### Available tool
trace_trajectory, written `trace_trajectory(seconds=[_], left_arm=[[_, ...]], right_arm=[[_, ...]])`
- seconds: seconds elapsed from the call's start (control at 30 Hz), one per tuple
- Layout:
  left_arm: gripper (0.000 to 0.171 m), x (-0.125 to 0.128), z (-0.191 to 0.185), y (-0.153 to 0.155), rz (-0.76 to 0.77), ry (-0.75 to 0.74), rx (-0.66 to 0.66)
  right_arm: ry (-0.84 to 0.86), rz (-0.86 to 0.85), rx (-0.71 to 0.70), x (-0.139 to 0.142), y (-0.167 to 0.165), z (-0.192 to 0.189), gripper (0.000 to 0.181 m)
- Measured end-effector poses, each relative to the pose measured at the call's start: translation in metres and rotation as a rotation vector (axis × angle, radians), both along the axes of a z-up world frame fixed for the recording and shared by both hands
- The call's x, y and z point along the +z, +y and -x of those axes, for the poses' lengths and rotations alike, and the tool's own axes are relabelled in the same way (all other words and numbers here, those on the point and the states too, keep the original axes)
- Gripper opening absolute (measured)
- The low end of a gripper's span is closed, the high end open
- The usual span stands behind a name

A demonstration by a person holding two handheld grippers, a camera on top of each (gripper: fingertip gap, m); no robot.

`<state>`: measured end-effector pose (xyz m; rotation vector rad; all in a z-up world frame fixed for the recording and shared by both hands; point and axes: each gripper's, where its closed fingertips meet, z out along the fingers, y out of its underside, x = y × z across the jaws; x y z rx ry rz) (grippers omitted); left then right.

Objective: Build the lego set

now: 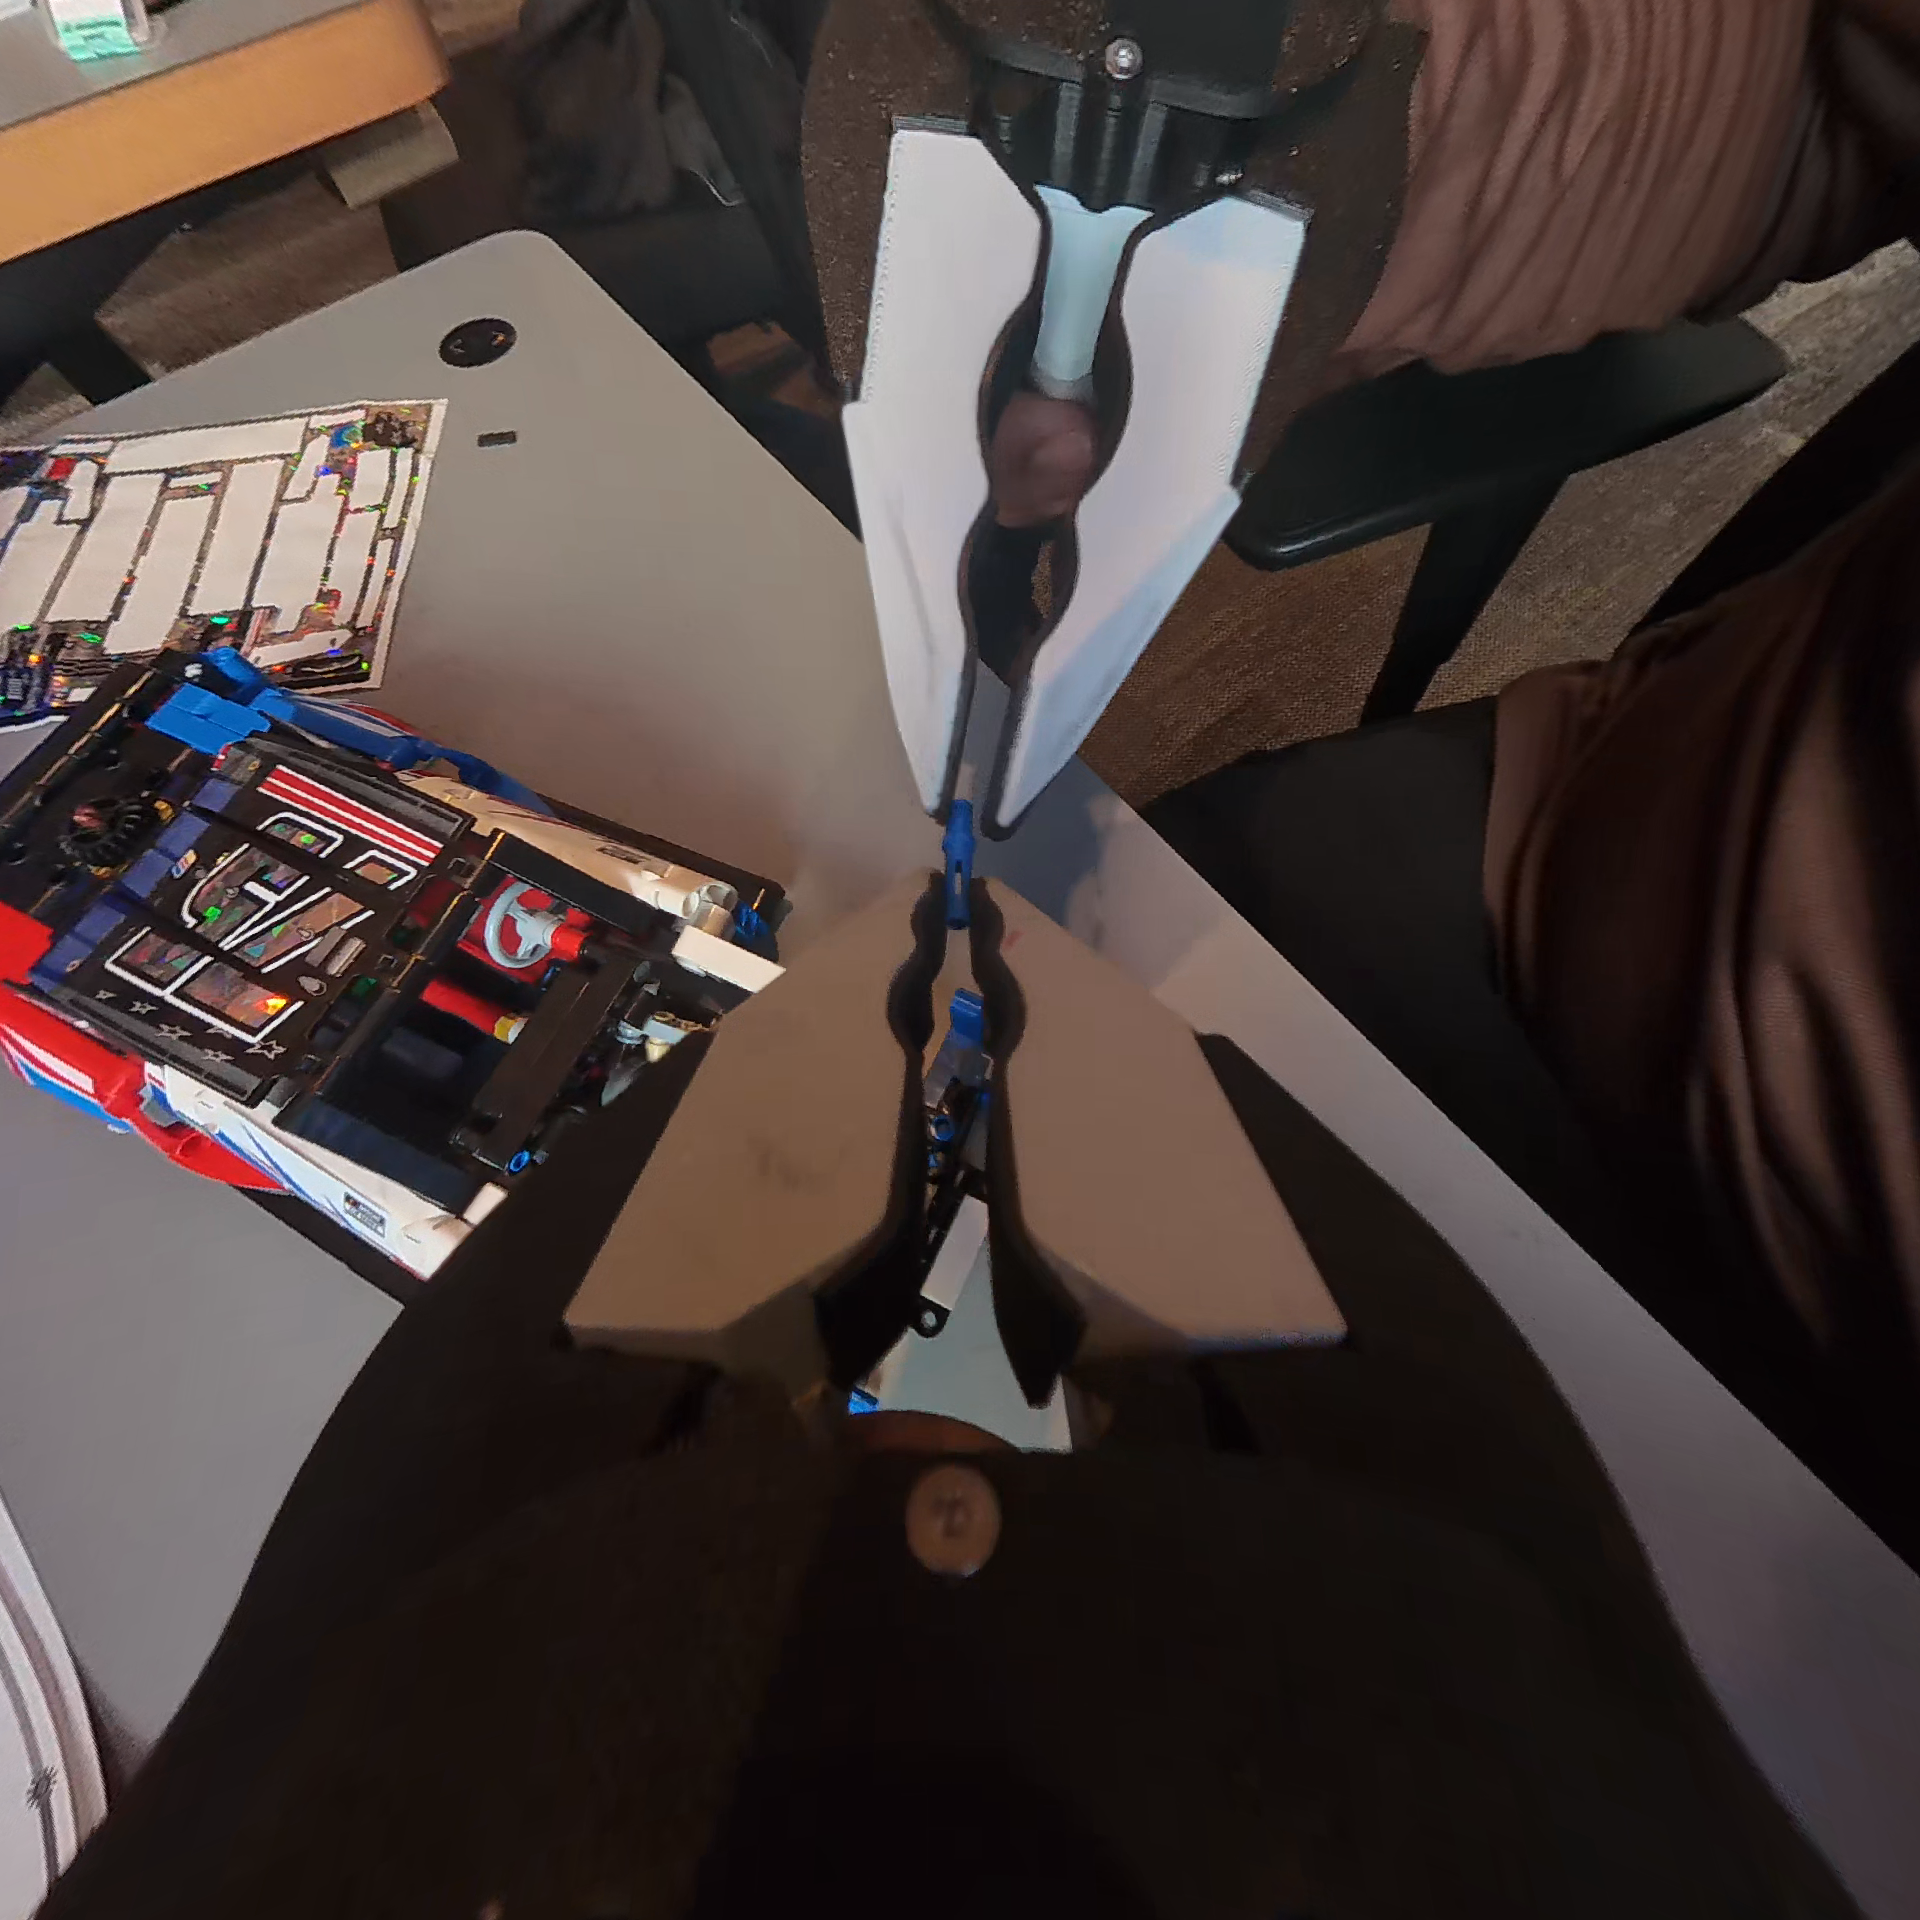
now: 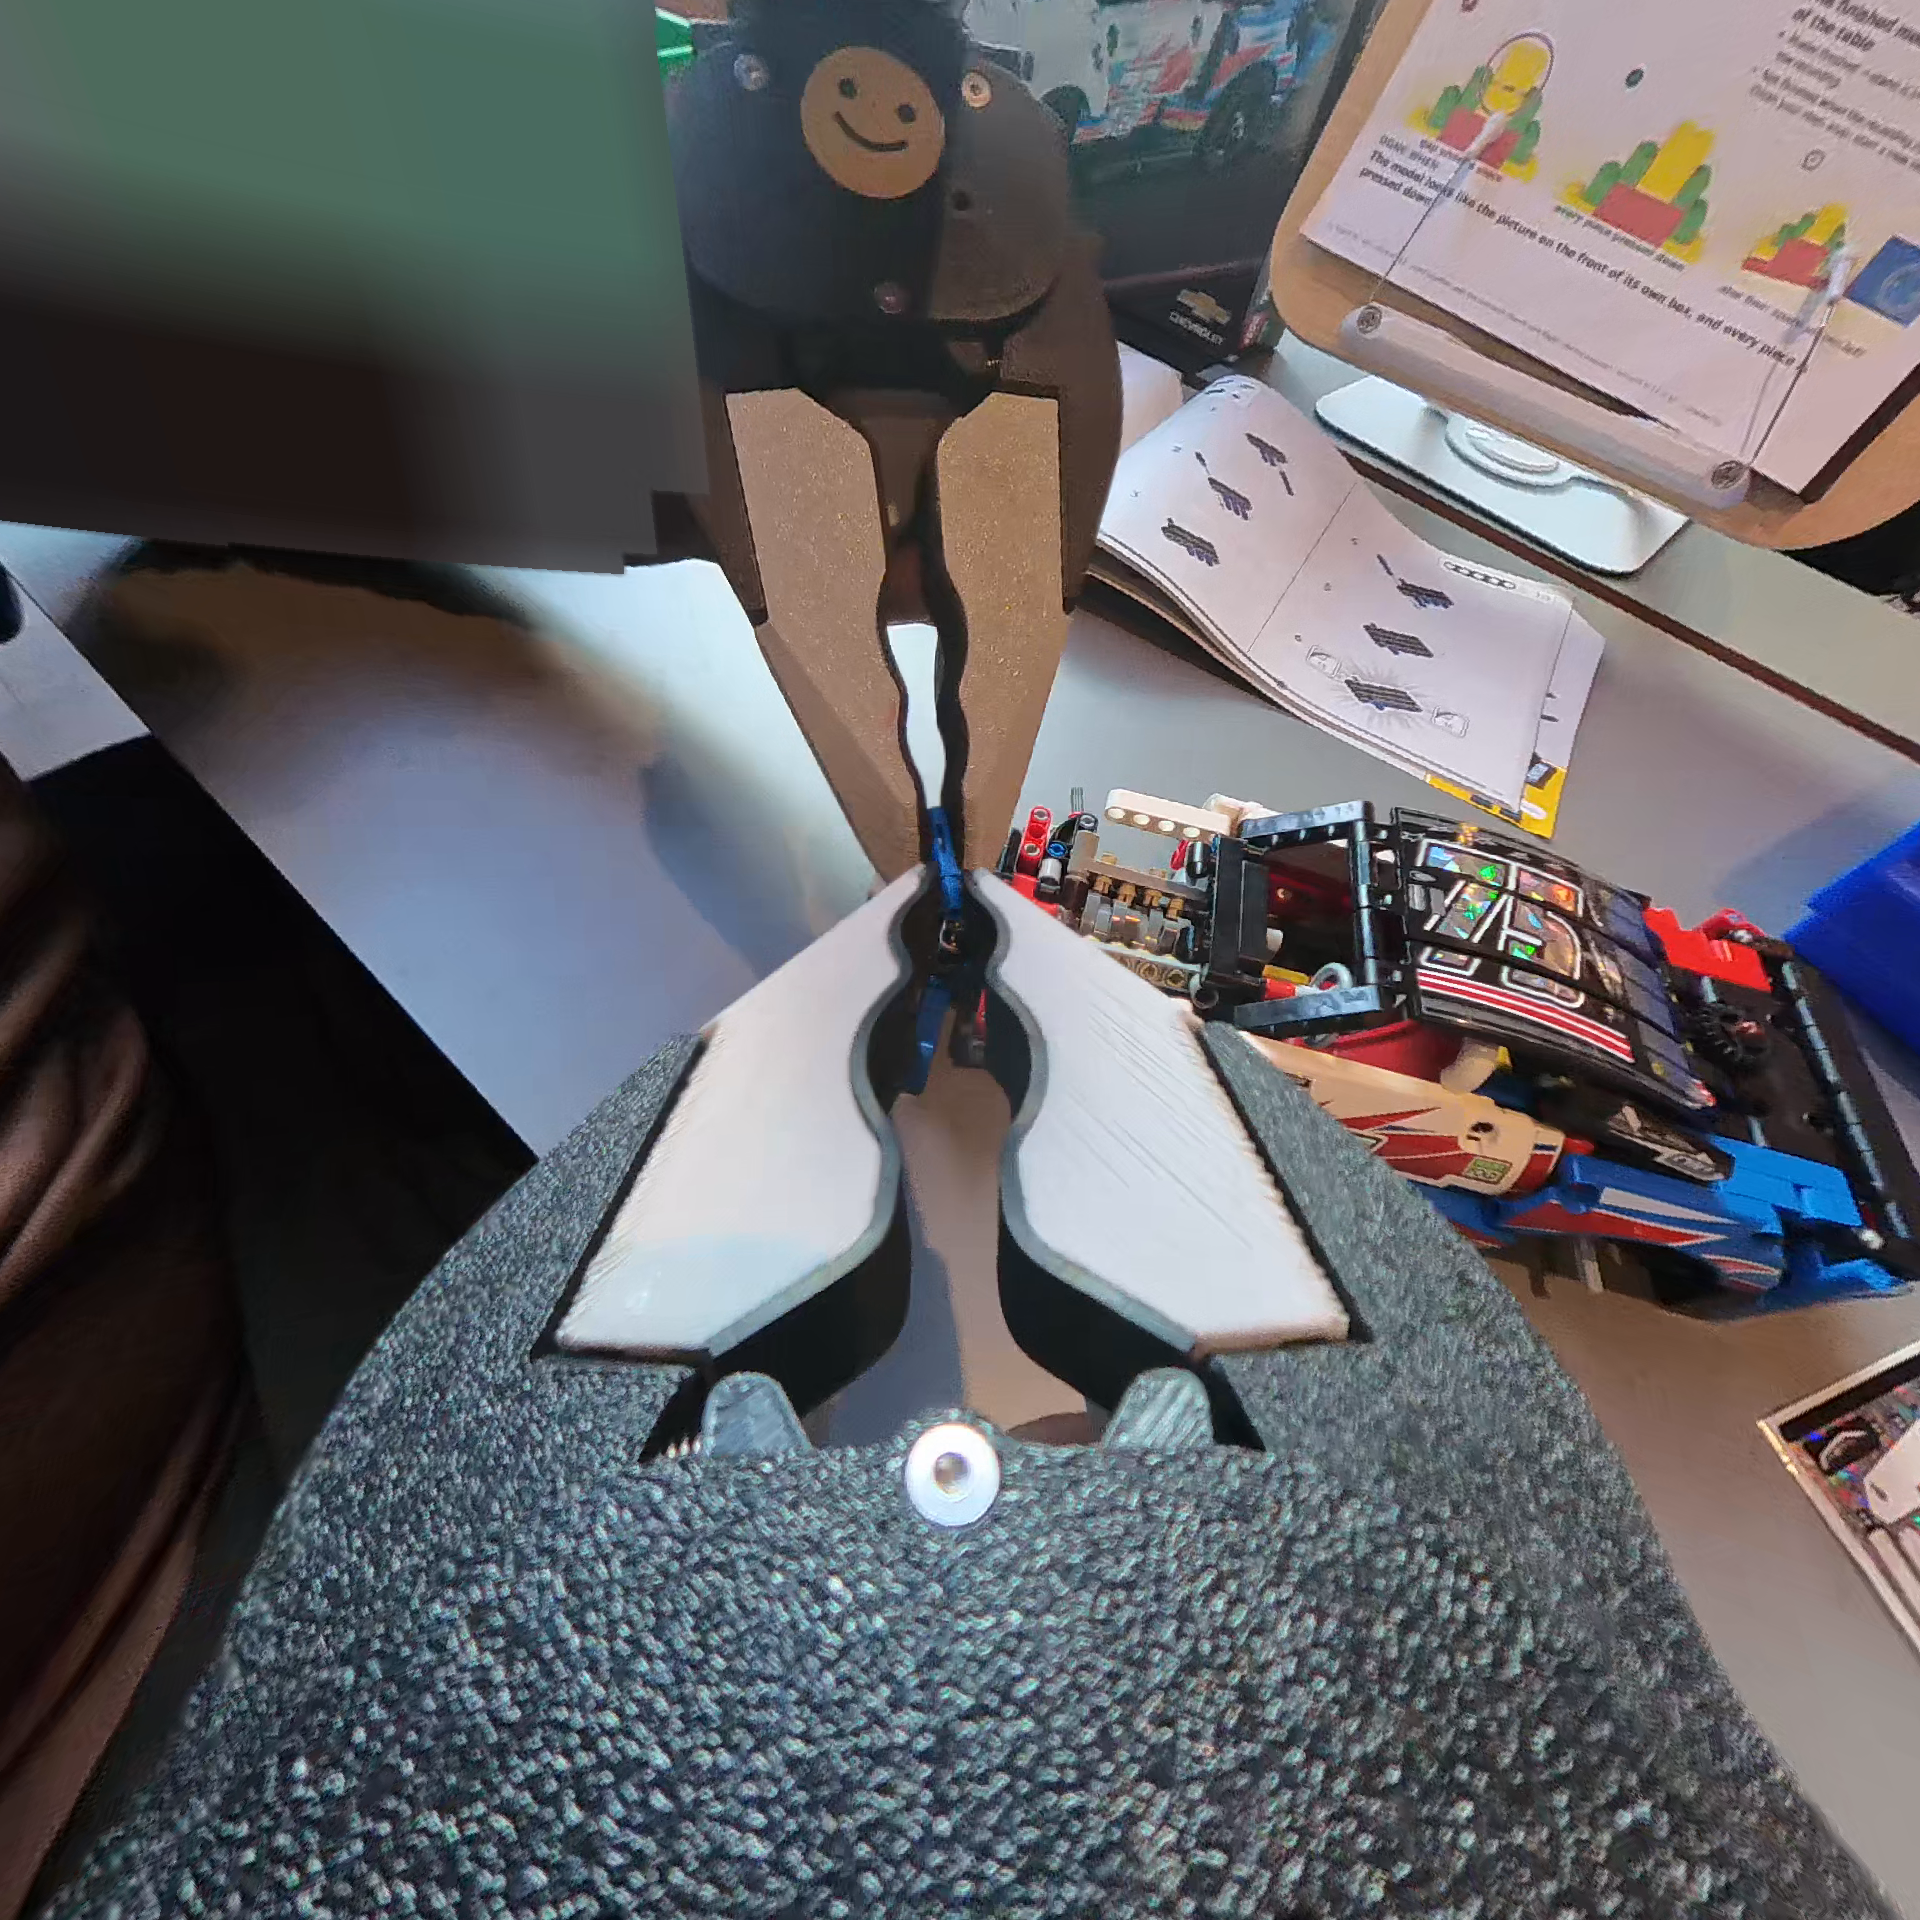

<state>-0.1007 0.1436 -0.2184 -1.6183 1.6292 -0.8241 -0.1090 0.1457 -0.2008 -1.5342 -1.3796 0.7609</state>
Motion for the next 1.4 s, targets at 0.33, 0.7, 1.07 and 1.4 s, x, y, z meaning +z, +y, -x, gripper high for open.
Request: trace_trajectory(seconds=[0.33,0.7,1.07,1.4], left_arm=[[0.001,0.003,-0.001,-0.006,0.0,-0.035,-0.047],[0.001,0.006,-0.002,-0.007,0.0,-0.051,-0.053],[0.021,-0.013,0.026,0.028,-0.005,0.099,0.122],[0.016,-0.043,0.029,0.047,-0.056,0.227,0.216]], right_arm=[[-0.045,-0.07,0.018,-0.007,-0.005,0.002,0.008],[-0.014,-0.131,0.018,0.004,-0.006,0.001,0.005],[0.005,-0.063,-0.113,-0.019,0.016,-0.016,0.004],[-0.04,0.024,-0.182,-0.054,0.034,-0.022,0.004]])
